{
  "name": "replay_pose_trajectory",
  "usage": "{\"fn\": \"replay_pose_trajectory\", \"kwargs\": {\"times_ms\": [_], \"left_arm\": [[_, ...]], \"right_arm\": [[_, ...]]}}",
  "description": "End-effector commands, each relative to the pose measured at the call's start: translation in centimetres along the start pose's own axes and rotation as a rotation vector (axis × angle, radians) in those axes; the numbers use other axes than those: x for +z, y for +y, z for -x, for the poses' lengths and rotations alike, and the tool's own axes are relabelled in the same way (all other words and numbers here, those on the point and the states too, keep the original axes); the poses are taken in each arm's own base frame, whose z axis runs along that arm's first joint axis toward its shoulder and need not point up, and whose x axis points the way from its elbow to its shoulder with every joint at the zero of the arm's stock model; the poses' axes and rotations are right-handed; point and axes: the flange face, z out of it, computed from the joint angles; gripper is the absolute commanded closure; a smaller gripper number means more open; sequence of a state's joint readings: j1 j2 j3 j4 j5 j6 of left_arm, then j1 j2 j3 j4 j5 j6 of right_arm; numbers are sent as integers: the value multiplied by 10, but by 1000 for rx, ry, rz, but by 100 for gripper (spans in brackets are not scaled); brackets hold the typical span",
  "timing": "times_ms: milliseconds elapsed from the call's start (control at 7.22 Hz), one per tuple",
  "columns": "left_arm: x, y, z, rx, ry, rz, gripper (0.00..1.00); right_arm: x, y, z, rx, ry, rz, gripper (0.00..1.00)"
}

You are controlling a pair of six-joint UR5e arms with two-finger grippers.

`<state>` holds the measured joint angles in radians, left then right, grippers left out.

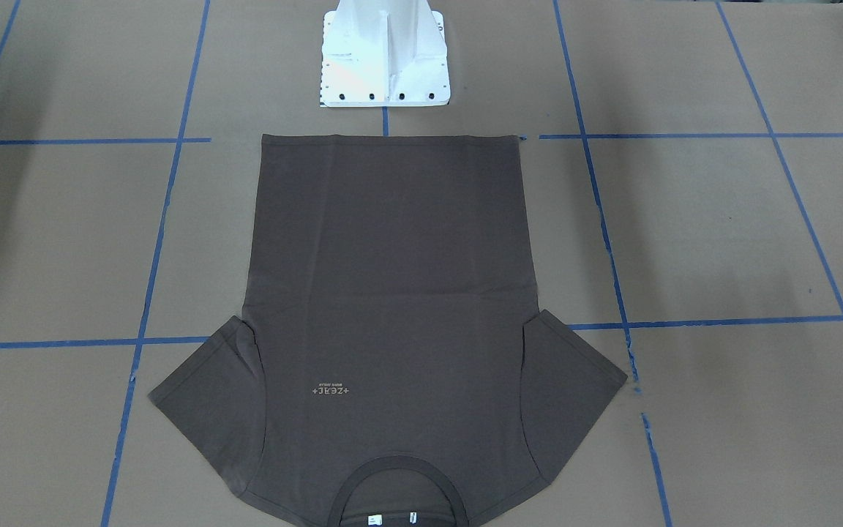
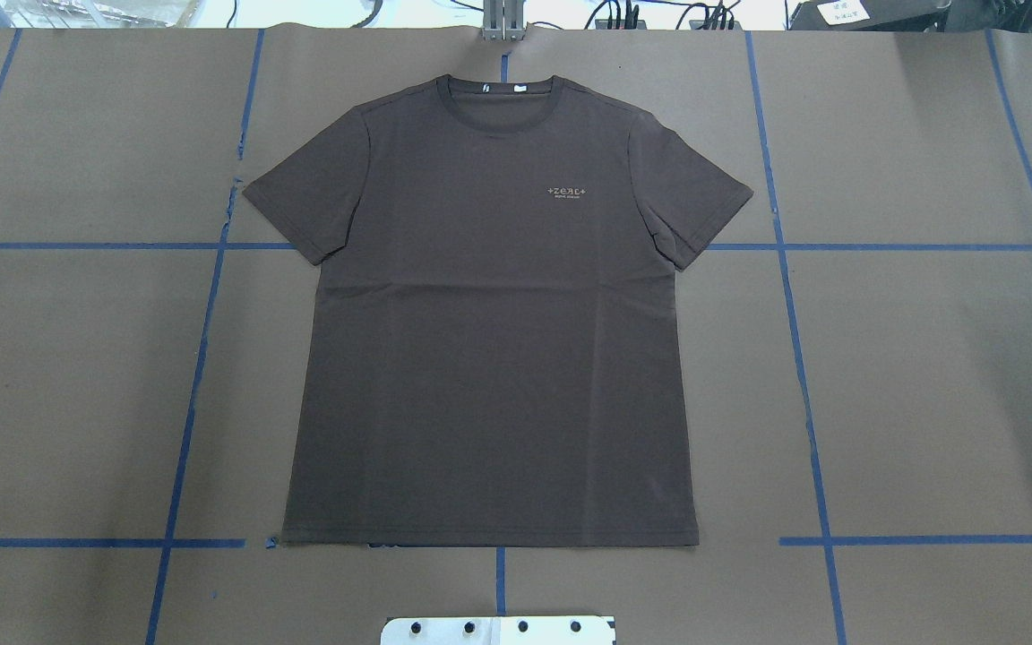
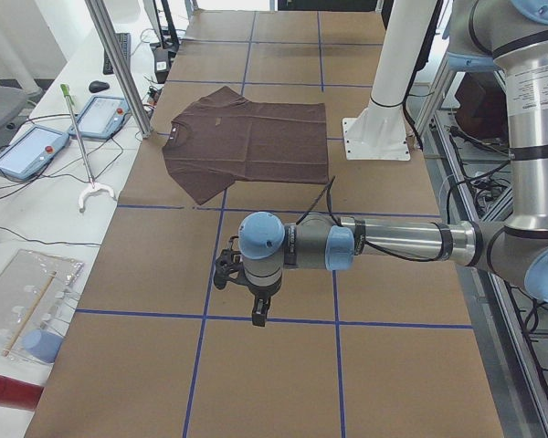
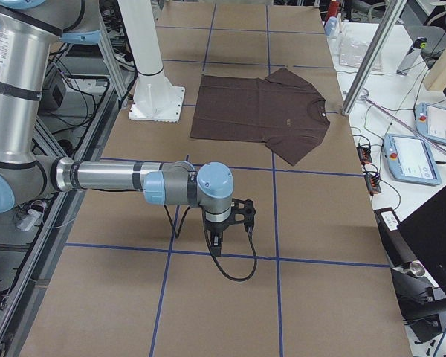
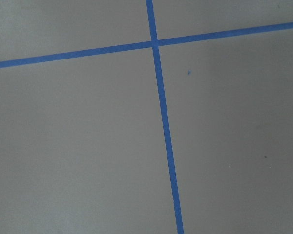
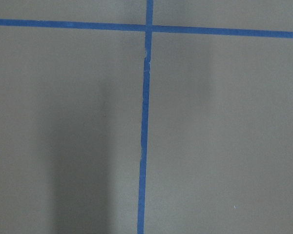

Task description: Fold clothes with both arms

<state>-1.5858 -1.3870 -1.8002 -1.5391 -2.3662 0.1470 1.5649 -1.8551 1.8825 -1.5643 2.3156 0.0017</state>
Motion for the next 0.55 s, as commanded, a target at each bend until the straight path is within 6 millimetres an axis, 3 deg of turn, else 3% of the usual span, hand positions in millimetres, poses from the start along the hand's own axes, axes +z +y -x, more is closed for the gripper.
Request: {"fn": "replay_pose_trajectory", "kwargs": {"times_ms": [0, 277, 415], "left_arm": [[-15, -7, -11, 30, -37, -26, 0], [-30, -11, -26, 68, -53, -58, 0], [-41, -18, -30, 123, -127, -106, 0]], "right_arm": [[0, 1, -2, 0, 11, 0, 0], [-9, -8, 7, -19, 10, -21, 0], [-25, -30, 22, -58, 8, -69, 0]]}}
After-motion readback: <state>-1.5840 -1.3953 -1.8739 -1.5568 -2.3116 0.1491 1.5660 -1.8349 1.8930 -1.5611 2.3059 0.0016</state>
